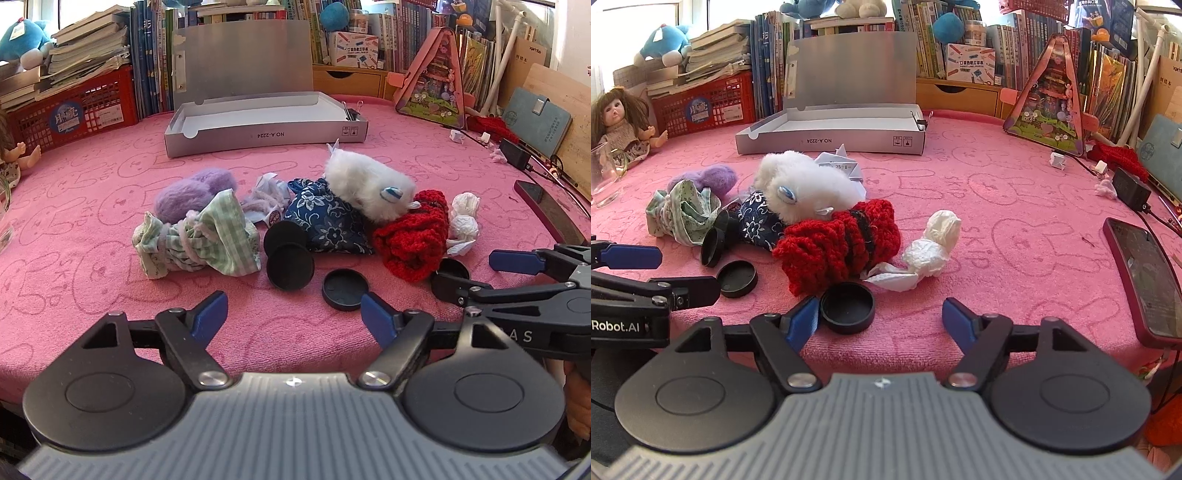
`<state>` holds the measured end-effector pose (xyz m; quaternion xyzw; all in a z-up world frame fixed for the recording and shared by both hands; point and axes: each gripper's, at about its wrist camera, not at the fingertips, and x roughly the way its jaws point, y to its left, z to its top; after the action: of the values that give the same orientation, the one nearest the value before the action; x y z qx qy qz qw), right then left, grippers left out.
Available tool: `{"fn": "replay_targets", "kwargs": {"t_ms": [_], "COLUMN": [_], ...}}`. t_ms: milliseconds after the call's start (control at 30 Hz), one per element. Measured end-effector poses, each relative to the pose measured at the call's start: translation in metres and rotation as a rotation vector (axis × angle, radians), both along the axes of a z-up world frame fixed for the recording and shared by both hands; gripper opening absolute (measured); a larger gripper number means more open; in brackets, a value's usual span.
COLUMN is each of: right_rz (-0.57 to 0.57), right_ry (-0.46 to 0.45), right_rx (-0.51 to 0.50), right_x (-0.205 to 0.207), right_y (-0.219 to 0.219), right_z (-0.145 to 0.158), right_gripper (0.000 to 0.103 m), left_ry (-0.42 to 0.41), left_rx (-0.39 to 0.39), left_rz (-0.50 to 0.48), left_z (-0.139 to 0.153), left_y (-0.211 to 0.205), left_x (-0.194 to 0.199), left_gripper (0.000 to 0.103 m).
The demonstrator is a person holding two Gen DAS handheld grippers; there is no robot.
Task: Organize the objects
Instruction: 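Move the left tool toward one black lid while the right tool approaches another, then close the left tool on a black round lid while the right tool grasps another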
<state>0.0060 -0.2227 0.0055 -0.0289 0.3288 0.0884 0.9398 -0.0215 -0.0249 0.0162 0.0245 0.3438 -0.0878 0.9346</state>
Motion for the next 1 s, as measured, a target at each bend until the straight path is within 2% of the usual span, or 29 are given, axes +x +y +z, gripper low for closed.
{"fn": "replay_targets", "kwargs": {"t_ms": [100, 167, 300, 367, 533, 733, 767, 800, 900, 1000], "right_rz": [0.024, 0.045, 0.073, 0.075, 0.073, 0.066, 0.067, 0.076, 0.097, 0.127], "right_ry": [-0.008, -0.010, -0.009, -0.010, -0.010, -0.008, -0.006, -0.002, -0.007, 0.007], "right_rx": [0.002, 0.006, 0.027, 0.032, 0.023, 0.014, 0.013, 0.016, -0.002, 0.031], "right_x": [-0.002, -0.003, -0.003, -0.003, -0.001, 0.000, 0.000, 0.001, 0.001, 0.005], "right_y": [0.003, 0.005, 0.005, 0.006, 0.007, 0.009, 0.010, 0.014, 0.025, 0.027], "right_z": [0.001, 0.001, 0.002, 0.002, 0.002, 0.002, 0.002, 0.002, 0.003, 0.005], "right_gripper": [0.065, 0.055, 0.053, 0.046, 0.038, 0.038, 0.038, 0.038, 0.038, 0.038], "left_ry": [0.006, 0.008, -0.006, -0.007, 0.011, -0.001, -0.004, -0.008, -0.015, -0.008], "left_rx": [-0.003, -0.001, 0.003, 0.009, 0.008, 0.014, 0.014, 0.012, 0.036, 0.000], "left_rz": [-0.034, -0.060, -0.116, -0.129, -0.124, -0.118, -0.112, -0.102, -0.050, -0.028], "left_z": [-0.001, -0.001, -0.002, -0.004, -0.010, -0.012, -0.012, -0.011, -0.011, -0.010], "left_y": [-0.003, -0.006, -0.016, -0.020, -0.023, -0.025, -0.025, -0.025, -0.023, -0.013], "left_x": [0.000, 0.000, -0.001, 0.002, 0.012, 0.015, 0.015, 0.016, 0.019, 0.019], "left_gripper": [0.061, 0.057, 0.056, 0.056, 0.056, 0.051, 0.046, 0.036, 0.035, 0.035]}}
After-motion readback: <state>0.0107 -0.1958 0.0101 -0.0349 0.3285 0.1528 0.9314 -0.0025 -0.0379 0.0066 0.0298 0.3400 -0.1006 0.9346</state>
